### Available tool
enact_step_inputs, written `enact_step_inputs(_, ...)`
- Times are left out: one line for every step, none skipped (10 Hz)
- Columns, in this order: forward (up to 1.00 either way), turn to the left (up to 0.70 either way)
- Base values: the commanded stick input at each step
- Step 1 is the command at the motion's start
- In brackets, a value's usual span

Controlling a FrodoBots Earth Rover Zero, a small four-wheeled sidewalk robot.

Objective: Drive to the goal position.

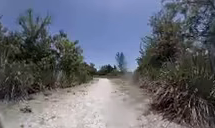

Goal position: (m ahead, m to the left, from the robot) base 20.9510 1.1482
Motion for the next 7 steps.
enact_step_inputs(0.45,0.00)
enact_step_inputs(0.45,0.00)
enact_step_inputs(0.45,0.24)
enact_step_inputs(0.45,0.27)
enact_step_inputs(0.45,0.27)
enact_step_inputs(0.45,0.27)
enact_step_inputs(0.45,0.27)
